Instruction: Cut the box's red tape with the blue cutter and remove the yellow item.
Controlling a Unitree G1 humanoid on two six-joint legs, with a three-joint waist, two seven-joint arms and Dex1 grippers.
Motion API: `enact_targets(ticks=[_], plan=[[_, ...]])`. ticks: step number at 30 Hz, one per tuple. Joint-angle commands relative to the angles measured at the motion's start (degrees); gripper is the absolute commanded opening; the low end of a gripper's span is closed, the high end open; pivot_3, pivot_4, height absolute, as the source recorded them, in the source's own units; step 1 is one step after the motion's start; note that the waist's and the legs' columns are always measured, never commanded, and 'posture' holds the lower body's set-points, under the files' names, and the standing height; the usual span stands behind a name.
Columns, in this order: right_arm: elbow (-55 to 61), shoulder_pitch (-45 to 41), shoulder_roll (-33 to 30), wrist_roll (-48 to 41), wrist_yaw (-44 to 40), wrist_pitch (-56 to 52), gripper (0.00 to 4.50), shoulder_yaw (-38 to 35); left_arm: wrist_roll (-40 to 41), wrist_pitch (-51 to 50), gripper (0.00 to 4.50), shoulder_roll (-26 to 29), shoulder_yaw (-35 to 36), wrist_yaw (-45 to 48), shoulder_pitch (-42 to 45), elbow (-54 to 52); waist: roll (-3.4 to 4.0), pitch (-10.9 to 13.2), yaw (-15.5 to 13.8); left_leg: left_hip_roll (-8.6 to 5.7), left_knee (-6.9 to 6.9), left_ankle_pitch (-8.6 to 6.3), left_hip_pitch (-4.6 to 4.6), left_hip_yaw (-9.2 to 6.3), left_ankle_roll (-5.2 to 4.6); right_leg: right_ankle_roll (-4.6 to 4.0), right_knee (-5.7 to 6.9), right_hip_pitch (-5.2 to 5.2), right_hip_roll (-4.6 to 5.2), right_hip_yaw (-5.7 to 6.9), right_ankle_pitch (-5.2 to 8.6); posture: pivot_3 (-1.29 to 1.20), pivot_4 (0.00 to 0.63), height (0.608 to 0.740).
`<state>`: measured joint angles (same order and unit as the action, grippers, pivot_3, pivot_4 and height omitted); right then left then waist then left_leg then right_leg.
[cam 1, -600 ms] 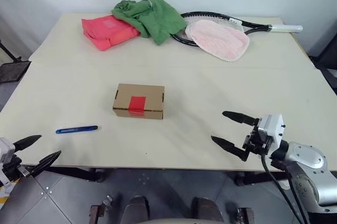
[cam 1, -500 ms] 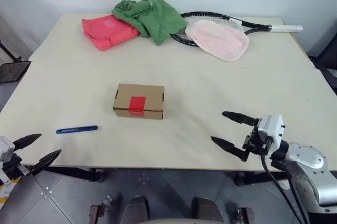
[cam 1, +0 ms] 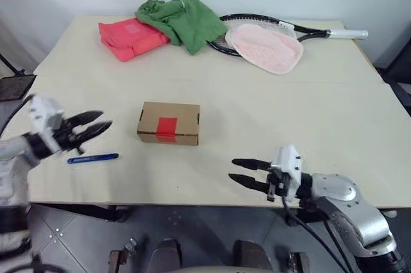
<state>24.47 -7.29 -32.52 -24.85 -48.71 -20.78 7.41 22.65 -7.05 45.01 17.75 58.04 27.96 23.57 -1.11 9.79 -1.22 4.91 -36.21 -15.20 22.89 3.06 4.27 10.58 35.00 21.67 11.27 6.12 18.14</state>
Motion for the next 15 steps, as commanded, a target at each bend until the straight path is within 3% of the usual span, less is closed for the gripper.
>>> enact_targets(ticks=[1,2,4,9,15], plan=[[-1.67,-3.82,2.36,2.68,2.38,-2.49,0.42,3.88,-6.93,6.55,0.81,-2.18,-5.01,-3.99,10.70,11.93,-0.02,-0.01,0.05,0.00,-0.04,0.00,0.01,0.02,0.01,0.00,-0.01,-0.01,0.01,-0.01,0.00,0.00,0.150,0.740],[-2.95,-5.06,2.95,3.97,2.48,-2.55,0.06,5.23,-9.10,8.78,0.46,-3.13,-6.31,-6.12,14.42,16.41,-0.08,-0.04,0.17,-0.01,-0.06,0.00,0.01,0.03,0.01,0.01,-0.01,-0.01,0.01,-0.01,-0.01,0.00,0.150,0.740],[-5.27,-7.45,4.67,5.56,3.04,-2.93,0.00,7.46,-12.27,12.45,0.04,-5.05,-8.06,-10.20,21.15,24.83,-0.17,-0.03,0.23,-0.01,-0.03,0.00,0.02,0.03,0.01,0.03,-0.03,-0.01,0.02,0.00,-0.02,0.00,0.150,0.740],[-8.83,-12.45,9.07,5.14,3.18,-8.55,0.00,10.79,-18.30,17.57,0.04,-9.63,-11.96,-15.05,32.44,39.66,-0.21,-0.02,0.82,-0.01,0.01,0.00,0.05,0.03,0.01,0.04,-0.04,0.01,0.02,0.04,-0.02,0.00,0.150,0.740],[-11.66,-17.88,11.44,3.70,2.07,-15.18,0.00,11.61,-20.39,16.34,0.04,-11.17,-14.85,-5.64,35.07,44.63,-0.20,-0.03,1.87,-0.01,0.11,0.00,0.04,0.03,0.01,0.04,-0.01,0.06,0.01,0.04,-0.02,0.00,0.150,0.740]])
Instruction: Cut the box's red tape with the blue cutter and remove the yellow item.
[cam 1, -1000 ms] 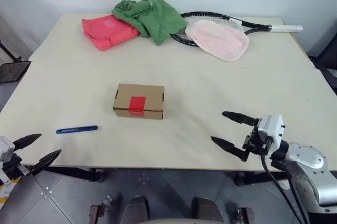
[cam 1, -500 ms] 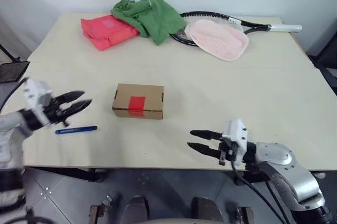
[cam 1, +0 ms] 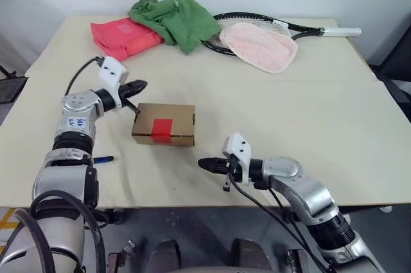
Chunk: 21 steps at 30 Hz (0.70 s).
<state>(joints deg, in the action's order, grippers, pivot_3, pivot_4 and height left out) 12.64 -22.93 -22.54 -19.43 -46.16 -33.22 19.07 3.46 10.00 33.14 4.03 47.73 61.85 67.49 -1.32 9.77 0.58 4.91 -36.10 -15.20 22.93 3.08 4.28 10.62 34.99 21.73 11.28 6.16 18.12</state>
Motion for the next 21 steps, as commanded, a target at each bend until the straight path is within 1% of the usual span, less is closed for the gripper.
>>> enact_targets(ticks=[1,3,5,7,11,14,17,21], plan=[[-0.07,-3.11,2.12,-2.48,-0.44,-4.17,0.00,-0.42,-1.50,-1.17,0.04,1.08,-1.61,6.71,1.07,0.69,0.00,0.00,0.16,0.00,-0.01,0.00,0.00,0.00,0.00,0.00,0.04,0.01,0.00,0.00,0.00,0.00,0.150,0.740],[-0.11,-4.40,3.11,-4.14,-0.60,-7.04,0.00,-1.17,-1.45,-3.88,0.04,1.80,-1.72,9.15,1.09,0.63,0.00,0.00,0.37,0.00,-0.01,0.00,0.00,0.00,0.00,0.00,0.03,0.01,0.01,0.00,0.00,0.00,0.150,0.740],[0.88,-5.16,4.41,-7.51,-0.36,-11.04,0.00,-2.88,-1.06,-6.27,0.04,2.80,-1.97,13.24,0.17,-0.93,0.00,0.00,0.64,0.00,0.00,0.00,0.00,-0.01,0.00,0.00,0.06,0.01,0.01,0.00,0.00,0.00,0.150,0.740],[1.65,-5.52,4.90,-8.87,0.23,-13.10,0.00,-3.76,0.03,-10.22,0.04,3.59,-1.98,17.77,-1.10,-3.51,0.01,0.00,0.92,0.00,0.01,0.00,0.00,-0.01,0.00,0.00,0.06,0.01,0.01,0.00,0.00,0.00,0.150,0.740],[2.08,-5.69,5.07,-10.38,1.91,-16.07,0.00,-5.73,4.00,-19.11,0.04,4.16,-0.83,22.44,-6.23,-14.22,0.02,0.00,1.03,0.00,0.03,0.00,0.00,-0.02,0.00,0.00,0.10,0.03,0.02,-0.01,0.00,0.00,0.150,0.740],[0.90,-6.62,7.16,-12.21,4.69,-17.72,0.00,-9.10,6.85,-27.65,0.04,4.65,-0.10,22.58,-11.55,-24.62,0.02,0.00,1.09,0.01,0.02,0.00,0.00,-0.03,0.00,0.00,0.13,0.05,0.02,-0.01,0.00,0.00,0.150,0.740],[-1.15,-8.04,9.32,-12.04,8.06,-17.76,0.00,-11.66,9.29,-34.81,0.04,4.83,0.79,21.09,-15.93,-33.53,0.02,0.01,1.09,0.01,0.02,0.00,0.01,-0.03,0.00,0.00,0.21,0.10,0.02,-0.02,0.00,0.00,0.150,0.740],[-5.41,-10.31,9.12,-8.52,10.68,-14.52,0.00,-12.65,14.32,-45.96,0.04,3.60,2.72,17.46,-21.10,-45.34,0.02,0.01,1.08,0.01,-0.03,0.00,0.02,-0.04,0.00,0.00,0.33,0.15,0.04,-0.03,0.00,0.00,0.150,0.740]])
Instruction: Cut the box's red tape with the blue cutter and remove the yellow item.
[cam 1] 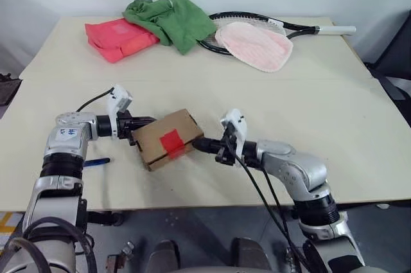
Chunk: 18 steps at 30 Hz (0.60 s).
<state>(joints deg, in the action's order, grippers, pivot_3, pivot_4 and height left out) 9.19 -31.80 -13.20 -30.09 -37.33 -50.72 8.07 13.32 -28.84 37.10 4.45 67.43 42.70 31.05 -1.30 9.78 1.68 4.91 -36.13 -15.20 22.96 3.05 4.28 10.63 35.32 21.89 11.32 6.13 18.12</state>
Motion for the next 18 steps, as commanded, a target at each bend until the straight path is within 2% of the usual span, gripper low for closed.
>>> enact_targets(ticks=[1,5,7,10,13,18], plan=[[-3.06,-1.91,-0.64,2.92,2.17,4.04,0.00,-1.85,5.63,-9.30,0.04,-0.88,2.55,-3.18,-3.22,-11.72,0.00,0.00,-0.11,0.00,0.00,0.00,0.00,0.00,0.00,0.00,0.02,0.01,0.02,0.00,0.00,0.00,0.150,0.740],[-5.82,-2.85,-3.00,6.01,1.77,8.63,0.00,-2.23,8.32,-13.39,0.04,-3.26,3.63,-7.44,-6.21,-18.43,0.00,0.00,-0.27,-0.01,-0.05,0.00,0.00,0.00,0.00,0.00,0.09,0.01,0.05,0.00,0.00,0.00,0.150,0.740],[-5.95,-2.80,-6.11,6.64,-0.76,10.48,0.00,-2.72,9.69,-14.98,0.04,-4.40,4.45,-9.40,-7.52,-21.47,0.00,0.00,-0.28,-0.01,-0.09,0.00,0.01,0.00,0.00,0.00,0.09,0.00,0.05,0.00,0.00,0.00,0.150,0.740],[-4.01,-2.15,-10.40,4.81,-4.70,10.31,0.00,-4.29,10.43,-16.69,0.04,-2.42,4.77,-10.19,-9.90,-25.51,0.00,0.00,-0.12,-0.01,-0.07,0.00,0.04,0.01,0.00,0.00,0.07,0.03,0.05,-0.01,0.00,0.00,0.150,0.740],[-1.57,-0.32,-15.56,3.42,-8.49,7.94,0.00,-4.61,11.26,-18.76,0.04,2.08,5.30,-9.18,-13.51,-28.44,0.01,0.01,0.26,0.00,0.05,0.00,0.04,0.04,0.00,-0.01,0.09,0.19,0.04,-0.02,0.00,0.00,0.150,0.740],[-0.47,2.04,-17.08,3.72,-9.20,6.98,0.00,-3.35,11.02,-16.95,0.04,4.26,3.87,-9.56,-17.88,-29.92,0.03,0.02,-0.14,0.00,0.06,0.00,0.09,0.14,0.00,-0.02,0.14,0.36,0.06,-0.05,0.01,0.00,0.150,0.740]])
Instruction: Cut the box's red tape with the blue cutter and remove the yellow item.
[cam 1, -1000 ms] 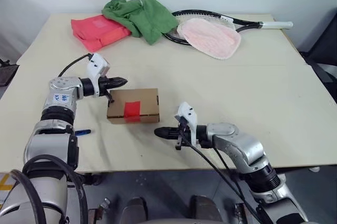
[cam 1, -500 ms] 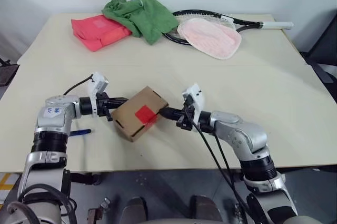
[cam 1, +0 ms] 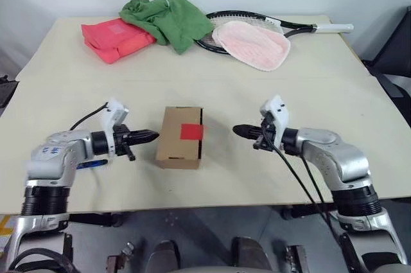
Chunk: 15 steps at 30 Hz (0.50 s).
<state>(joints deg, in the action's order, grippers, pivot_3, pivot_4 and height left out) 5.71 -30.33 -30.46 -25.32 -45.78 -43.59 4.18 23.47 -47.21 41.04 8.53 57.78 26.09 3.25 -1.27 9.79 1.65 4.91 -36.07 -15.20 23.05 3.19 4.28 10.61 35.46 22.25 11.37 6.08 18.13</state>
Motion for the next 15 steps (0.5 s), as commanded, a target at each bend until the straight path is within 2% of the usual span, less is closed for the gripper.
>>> enact_targets(ticks=[1,5,9,11,15], plan=[[3.06,0.81,0.71,-0.78,-0.44,-0.13,0.00,0.98,1.19,1.24,0.04,-0.47,-0.17,-0.77,-1.47,-2.41,0.00,0.00,-0.15,0.00,-0.04,0.00,0.04,0.02,0.00,0.00,-0.01,0.02,0.01,-0.01,0.00,0.00,0.150,0.740],[3.23,1.07,2.79,-0.35,0.84,-0.47,0.00,2.29,2.29,-0.03,0.04,-3.55,-0.81,-3.48,-1.85,-4.28,0.00,0.00,-0.83,0.00,-0.16,0.00,0.13,0.03,0.00,-0.01,0.00,0.04,0.02,-0.01,-0.01,0.00,0.150,0.740],[2.73,0.34,5.69,-0.15,1.80,-0.24,0.00,3.73,-0.06,0.54,0.04,-5.82,-5.78,-6.14,-3.07,-5.98,0.00,0.00,-1.34,0.00,-0.16,0.00,0.13,0.04,0.00,-0.02,0.01,0.05,0.02,-0.02,-0.01,0.00,0.150,0.740],[2.10,0.19,7.12,0.24,2.53,0.26,0.00,4.26,0.99,-0.44,0.04,-8.64,-7.35,-7.78,-2.81,-6.78,0.00,0.00,-1.45,0.00,-0.16,0.00,0.13,0.05,0.00,-0.02,0.01,0.06,0.02,-0.02,-0.01,0.00,0.150,0.740],[0.06,-0.60,6.54,1.34,1.40,1.69,0.00,3.86,1.74,-0.86,0.04,-12.33,-9.98,-9.17,-1.76,-7.46,0.00,0.00,-1.69,0.00,-0.23,0.00,0.14,0.06,0.00,-0.03,0.02,0.03,0.02,-0.02,-0.02,0.00,0.150,0.740]])
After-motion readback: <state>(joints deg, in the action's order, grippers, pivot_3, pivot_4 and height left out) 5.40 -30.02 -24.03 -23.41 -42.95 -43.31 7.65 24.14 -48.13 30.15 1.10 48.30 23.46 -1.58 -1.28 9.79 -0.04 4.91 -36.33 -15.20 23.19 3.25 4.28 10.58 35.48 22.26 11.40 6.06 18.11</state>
